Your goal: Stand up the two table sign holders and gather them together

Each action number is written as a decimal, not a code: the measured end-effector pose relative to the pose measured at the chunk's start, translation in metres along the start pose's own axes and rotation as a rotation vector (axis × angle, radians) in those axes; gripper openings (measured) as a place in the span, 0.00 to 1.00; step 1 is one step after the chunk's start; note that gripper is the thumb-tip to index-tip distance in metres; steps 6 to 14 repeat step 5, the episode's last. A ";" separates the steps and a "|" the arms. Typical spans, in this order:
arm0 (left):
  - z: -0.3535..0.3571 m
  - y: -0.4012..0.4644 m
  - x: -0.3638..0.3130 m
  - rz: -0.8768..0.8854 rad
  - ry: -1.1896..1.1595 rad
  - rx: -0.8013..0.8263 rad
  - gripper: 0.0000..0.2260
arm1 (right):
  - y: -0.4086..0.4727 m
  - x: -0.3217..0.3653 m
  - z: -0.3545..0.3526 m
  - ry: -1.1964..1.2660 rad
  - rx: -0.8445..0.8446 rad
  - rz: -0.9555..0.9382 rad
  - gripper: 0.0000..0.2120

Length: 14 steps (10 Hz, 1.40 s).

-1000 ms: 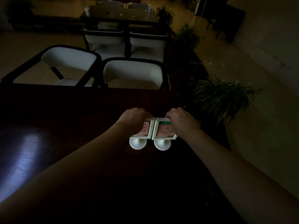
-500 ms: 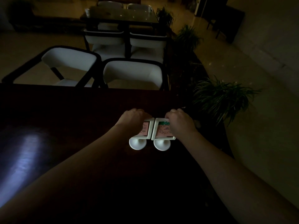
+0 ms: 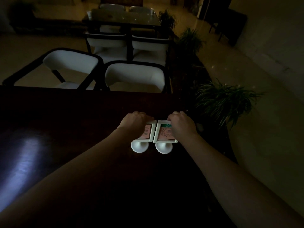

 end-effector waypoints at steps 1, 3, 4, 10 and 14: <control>0.000 -0.001 0.002 -0.013 -0.013 -0.007 0.27 | 0.000 0.001 -0.001 -0.012 -0.008 0.010 0.12; 0.000 -0.012 0.001 -0.045 -0.054 -0.038 0.31 | -0.005 -0.002 0.004 0.069 0.007 0.015 0.16; -0.005 -0.022 0.005 -0.038 -0.077 -0.082 0.33 | -0.010 -0.004 0.002 0.151 -0.025 0.009 0.19; -0.019 -0.046 0.012 -0.057 -0.085 -0.107 0.36 | -0.023 -0.008 -0.010 0.281 -0.122 0.041 0.23; -0.019 -0.046 0.012 -0.057 -0.085 -0.107 0.36 | -0.023 -0.008 -0.010 0.281 -0.122 0.041 0.23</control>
Point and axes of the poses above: each hand's wrist, its own y-axis towards the middle knuckle, its own z-axis out of the palm, x = y × z, the point moved 4 cm from there along y, towards the middle knuckle
